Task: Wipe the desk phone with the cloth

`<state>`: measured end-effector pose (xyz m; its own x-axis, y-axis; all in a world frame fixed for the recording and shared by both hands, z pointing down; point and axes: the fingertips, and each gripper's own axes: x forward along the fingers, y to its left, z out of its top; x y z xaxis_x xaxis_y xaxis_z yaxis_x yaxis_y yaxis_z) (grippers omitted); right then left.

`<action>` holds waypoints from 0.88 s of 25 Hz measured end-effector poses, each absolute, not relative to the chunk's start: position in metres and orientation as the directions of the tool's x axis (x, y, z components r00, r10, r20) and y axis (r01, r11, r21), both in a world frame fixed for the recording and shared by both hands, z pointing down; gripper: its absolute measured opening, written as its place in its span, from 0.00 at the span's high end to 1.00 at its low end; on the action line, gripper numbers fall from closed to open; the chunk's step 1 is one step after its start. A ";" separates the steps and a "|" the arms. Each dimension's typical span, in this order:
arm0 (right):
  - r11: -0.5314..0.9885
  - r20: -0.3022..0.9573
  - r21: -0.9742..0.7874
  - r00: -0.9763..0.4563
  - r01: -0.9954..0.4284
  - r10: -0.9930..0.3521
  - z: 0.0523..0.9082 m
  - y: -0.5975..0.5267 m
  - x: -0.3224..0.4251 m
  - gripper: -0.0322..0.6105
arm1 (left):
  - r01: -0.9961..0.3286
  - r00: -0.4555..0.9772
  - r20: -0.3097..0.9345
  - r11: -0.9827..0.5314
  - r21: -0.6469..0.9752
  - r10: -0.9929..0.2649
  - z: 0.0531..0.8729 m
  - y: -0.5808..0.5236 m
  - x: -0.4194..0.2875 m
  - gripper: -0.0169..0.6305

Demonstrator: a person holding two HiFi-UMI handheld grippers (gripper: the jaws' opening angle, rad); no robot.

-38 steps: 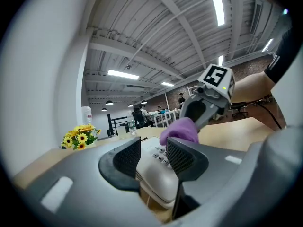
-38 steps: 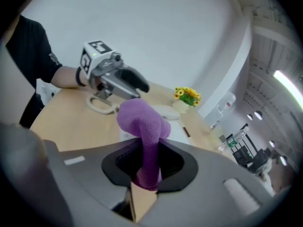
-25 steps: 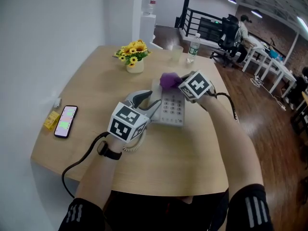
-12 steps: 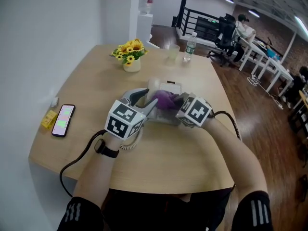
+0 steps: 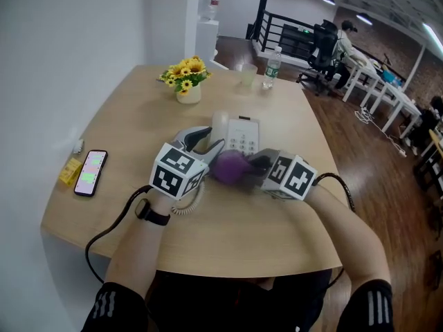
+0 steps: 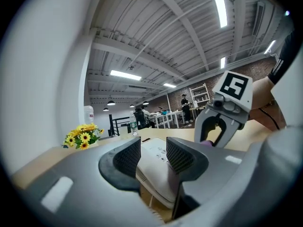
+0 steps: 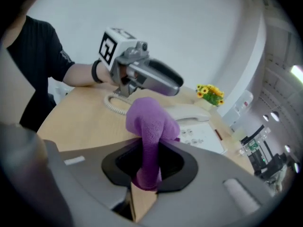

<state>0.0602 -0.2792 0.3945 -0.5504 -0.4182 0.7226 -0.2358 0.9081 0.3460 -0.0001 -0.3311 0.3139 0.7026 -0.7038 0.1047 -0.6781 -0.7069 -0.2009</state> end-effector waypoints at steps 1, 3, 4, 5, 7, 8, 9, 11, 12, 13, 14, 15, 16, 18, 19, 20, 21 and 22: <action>0.892 0.688 0.357 -0.568 -0.277 -0.451 0.379 -0.291 0.062 0.83 | -0.679 0.703 0.100 -0.706 -0.201 -0.704 0.312 -0.331 0.000 0.72; 0.850 0.612 0.376 -0.590 -0.370 -0.527 0.345 -0.322 0.067 0.83 | -0.680 0.703 0.096 -0.705 -0.200 -0.705 0.311 -0.331 -0.001 0.72; 0.825 0.577 0.384 -0.590 -0.414 -0.565 0.328 -0.339 0.068 0.83 | -0.681 0.702 0.097 -0.705 -0.198 -0.705 0.312 -0.332 -0.001 0.72; 0.799 0.550 0.394 -0.581 -0.454 -0.601 0.313 -0.357 0.070 0.83 | -0.681 0.702 0.100 -0.706 -0.197 -0.705 0.312 -0.332 -0.001 0.72; 0.750 0.518 0.412 -0.545 -0.516 -0.660 0.293 -0.391 0.072 0.83 | -0.680 0.702 0.102 -0.706 -0.196 -0.705 0.313 -0.332 -0.002 0.72; 0.731 0.513 0.419 -0.523 -0.539 -0.680 0.288 -0.406 0.072 0.83 | -0.681 0.702 0.101 -0.706 -0.195 -0.705 0.313 -0.332 -0.002 0.72; 0.715 0.516 0.422 -0.501 -0.557 -0.695 0.287 -0.420 0.071 0.83 | -0.682 0.702 0.099 -0.705 -0.194 -0.706 0.312 -0.332 -0.003 0.72; 0.701 0.546 0.425 -0.455 -0.573 -0.703 0.296 -0.441 0.069 0.83 | -0.684 0.701 0.095 -0.704 -0.191 -0.707 0.311 -0.332 -0.003 0.72; 0.702 0.569 0.429 -0.434 -0.568 -0.698 0.306 -0.448 0.067 0.83 | -0.685 0.700 0.094 -0.703 -0.190 -0.707 0.311 -0.332 -0.003 0.72; 0.709 0.593 0.432 -0.417 -0.557 -0.689 0.317 -0.452 0.064 0.83 | -0.686 0.700 0.094 -0.703 -0.188 -0.708 0.311 -0.332 -0.004 0.72; 0.720 0.615 0.432 -0.406 -0.544 -0.676 0.329 -0.454 0.062 0.83 | -0.686 0.700 0.093 -0.703 -0.186 -0.708 0.310 -0.332 -0.004 0.72; 0.733 0.633 0.423 -0.404 -0.533 -0.660 0.339 -0.453 0.060 0.83 | -0.686 0.702 0.091 -0.704 -0.185 -0.707 0.310 -0.332 -0.004 0.72; 0.748 0.649 0.406 -0.410 -0.525 -0.641 0.348 -0.451 0.057 0.83 | -0.684 0.703 0.089 -0.706 -0.185 -0.705 0.309 -0.332 -0.003 0.72; 0.782 0.676 0.370 -0.433 -0.501 -0.597 0.362 -0.440 0.052 0.83 | -0.681 0.707 0.086 -0.708 -0.188 -0.702 0.308 -0.331 -0.002 0.72; 0.798 0.686 0.359 -0.444 -0.484 -0.577 0.367 -0.432 0.049 0.83 | -0.680 0.708 0.085 -0.709 -0.189 -0.701 0.307 -0.331 -0.001 0.72; 0.813 0.692 0.351 -0.456 -0.464 -0.559 0.372 -0.424 0.046 0.83 | -0.679 0.708 0.085 -0.709 -0.190 -0.701 0.307 -0.331 -0.001 0.72; 0.827 0.697 0.344 -0.469 -0.444 -0.542 0.376 -0.415 0.042 0.83 | -0.679 0.708 0.086 -0.709 -0.190 -0.701 0.307 -0.331 -0.001 0.72; 0.841 0.702 0.336 -0.483 -0.424 -0.524 0.379 -0.404 0.039 0.83 | -0.679 0.708 0.086 -0.709 -0.191 -0.701 0.308 -0.331 -0.001 0.72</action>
